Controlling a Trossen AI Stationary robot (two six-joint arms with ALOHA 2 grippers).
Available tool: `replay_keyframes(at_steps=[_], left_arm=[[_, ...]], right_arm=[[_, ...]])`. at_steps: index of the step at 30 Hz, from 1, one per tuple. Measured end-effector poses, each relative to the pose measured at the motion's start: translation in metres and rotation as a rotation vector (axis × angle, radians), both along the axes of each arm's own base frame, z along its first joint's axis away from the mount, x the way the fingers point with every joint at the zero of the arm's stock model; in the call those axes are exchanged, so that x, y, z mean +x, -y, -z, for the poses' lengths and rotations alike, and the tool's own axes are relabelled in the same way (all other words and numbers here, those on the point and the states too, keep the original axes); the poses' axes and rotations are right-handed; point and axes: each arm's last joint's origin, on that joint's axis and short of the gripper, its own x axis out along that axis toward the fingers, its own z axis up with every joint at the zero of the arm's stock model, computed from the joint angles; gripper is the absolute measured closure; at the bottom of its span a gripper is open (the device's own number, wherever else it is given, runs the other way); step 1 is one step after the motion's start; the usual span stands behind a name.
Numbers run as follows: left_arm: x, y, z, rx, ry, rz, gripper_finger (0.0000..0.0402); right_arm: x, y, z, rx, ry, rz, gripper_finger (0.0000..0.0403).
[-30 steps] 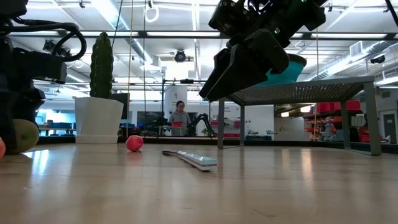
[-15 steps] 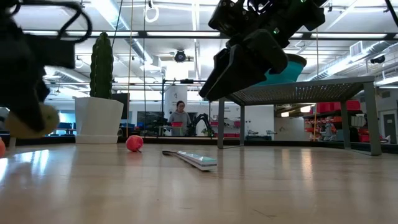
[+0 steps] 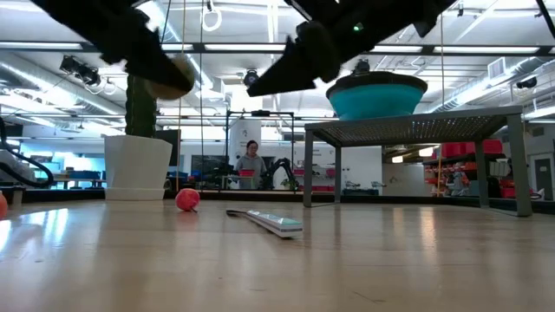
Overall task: Pick & Place Fruit
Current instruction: Put the brown kiwi in the blue strainer bowl on the shelf
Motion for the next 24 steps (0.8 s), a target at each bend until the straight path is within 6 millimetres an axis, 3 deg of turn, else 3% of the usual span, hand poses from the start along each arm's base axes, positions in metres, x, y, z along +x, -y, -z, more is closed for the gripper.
replay_keyframes(at_steps=[5,9,18,24], left_arm=[[0.007,-0.009,-0.001,0.330,-0.026,-0.056,0.0090],[0.010,-0.011,0.003,0.421,-0.037,-0.027,0.0091],[0.010,-0.009,0.006,0.434,0.084,0.137,0.0091],[0.017,-0.008,-0.007,0.458,0.184,0.298,0.0086]], right_arm=[[0.003,0.007,-0.017,-0.079,0.181,0.251,0.0052],[0.003,0.008,-0.026,-0.044,0.265,0.332,0.0052],[0.006,-0.001,-0.027,0.367,0.313,0.130,0.0052],[0.006,-0.002,-0.025,0.391,0.289,0.103,0.0052]])
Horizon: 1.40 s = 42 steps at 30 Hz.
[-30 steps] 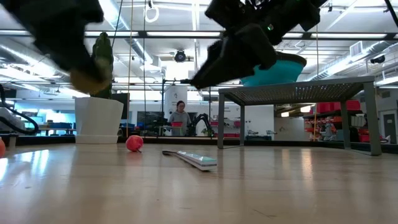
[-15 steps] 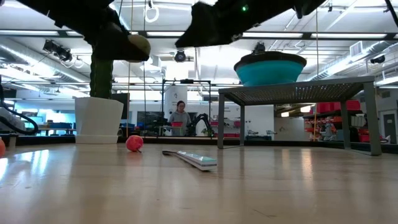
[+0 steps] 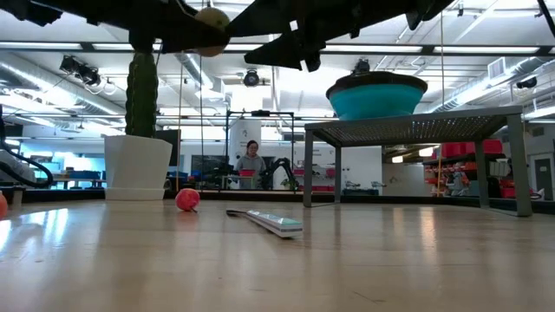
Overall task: Pick & Place Fruit
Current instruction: Put the brown kiwi in the blue strainer bowl on the shelf
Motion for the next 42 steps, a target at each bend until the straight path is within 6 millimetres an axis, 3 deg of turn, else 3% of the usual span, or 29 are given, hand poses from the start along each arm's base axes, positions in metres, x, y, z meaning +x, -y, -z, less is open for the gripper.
replay_keyframes(at_steps=[4,9,14,18,23,28,31,35,42], left_arm=[[0.005,-0.006,0.001,-0.003,0.004,0.020,0.0086],[0.019,-0.015,0.004,0.074,-0.022,0.001,0.0085],[0.045,-0.020,-0.014,0.229,-0.024,-0.001,0.0084],[0.062,-0.021,-0.027,0.266,-0.017,-0.015,0.0084],[0.080,-0.015,-0.023,0.321,-0.061,0.023,0.0084],[0.097,-0.012,-0.017,0.416,-0.131,0.002,0.0084],[0.107,-0.012,-0.023,0.481,-0.145,-0.013,0.0084],[0.113,-0.012,-0.033,0.503,-0.134,-0.032,0.0084],[0.112,-0.004,-0.035,0.501,-0.128,-0.005,0.0084]], right_arm=[[-0.003,-0.001,-0.003,-0.017,-0.017,-0.008,0.0052],[-0.022,-0.002,-0.028,-0.032,-0.038,-0.003,0.0052],[-0.045,-0.002,-0.054,-0.027,-0.044,-0.005,0.0052],[-0.064,-0.002,-0.064,-0.040,-0.100,0.042,0.0052],[-0.078,-0.004,-0.071,-0.082,-0.131,0.105,0.0052],[-0.078,-0.005,-0.074,-0.117,-0.108,0.084,0.0052],[-0.077,-0.002,-0.075,-0.123,-0.101,0.090,0.0052],[-0.076,-0.001,-0.076,-0.109,-0.087,0.098,0.0052],[-0.075,0.001,-0.077,-0.095,-0.073,0.102,0.0052]])
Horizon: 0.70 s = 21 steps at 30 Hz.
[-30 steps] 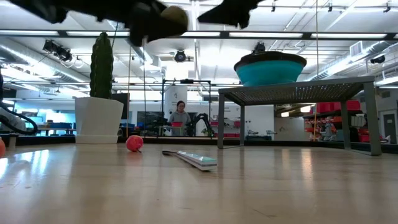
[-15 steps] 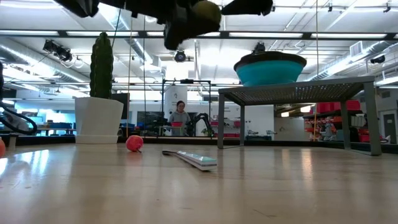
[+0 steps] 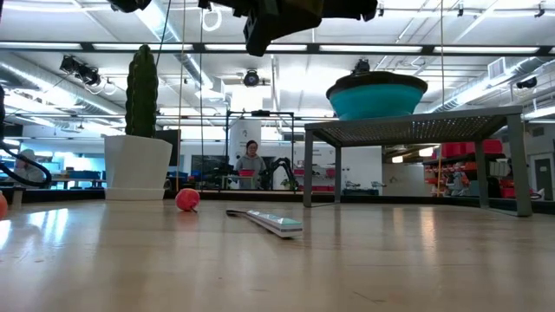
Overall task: Pick & Place Fruit
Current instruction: Put the brown kiwi in the blue strainer bowl on the shelf
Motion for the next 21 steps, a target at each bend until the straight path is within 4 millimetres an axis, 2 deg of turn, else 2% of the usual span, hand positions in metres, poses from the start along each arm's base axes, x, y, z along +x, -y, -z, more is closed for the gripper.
replay_keyframes(at_steps=[21], left_arm=[[-0.001,0.007,0.001,-0.016,0.006,0.041,0.0084]], right_arm=[[0.014,0.008,0.006,0.066,0.040,-0.006,0.0052]])
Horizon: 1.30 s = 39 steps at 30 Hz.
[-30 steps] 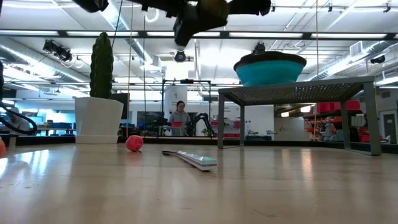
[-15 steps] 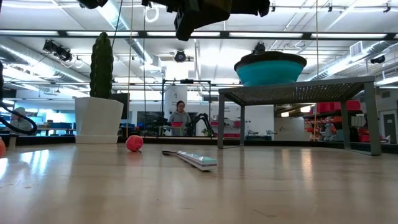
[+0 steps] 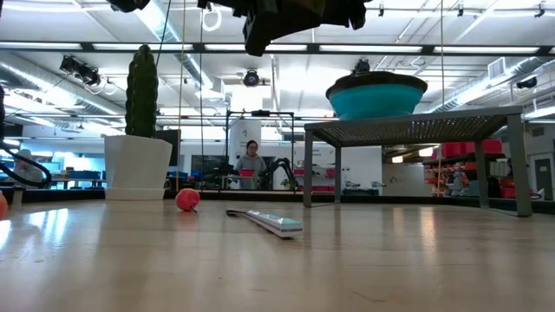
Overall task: Pick & Place Fruit
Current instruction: Put the brown kiwi in the blue strainer bowl on the shelf
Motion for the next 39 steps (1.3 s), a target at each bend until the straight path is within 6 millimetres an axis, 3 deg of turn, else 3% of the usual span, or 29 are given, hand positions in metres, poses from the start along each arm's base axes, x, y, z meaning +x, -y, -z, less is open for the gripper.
replay_keyframes(at_steps=[23,34,39], left_arm=[[0.000,0.001,-0.001,-0.019,0.017,0.023,0.0084],[0.000,0.001,-0.001,-0.022,0.017,-0.002,0.0084],[0.000,0.001,-0.001,-0.023,0.016,-0.004,0.0084]], right_arm=[[0.016,0.002,0.017,0.011,-0.020,-0.029,0.0054],[0.017,0.003,0.016,0.017,-0.011,-0.046,0.0135],[0.017,0.003,0.016,0.020,-0.014,-0.055,0.0136]])
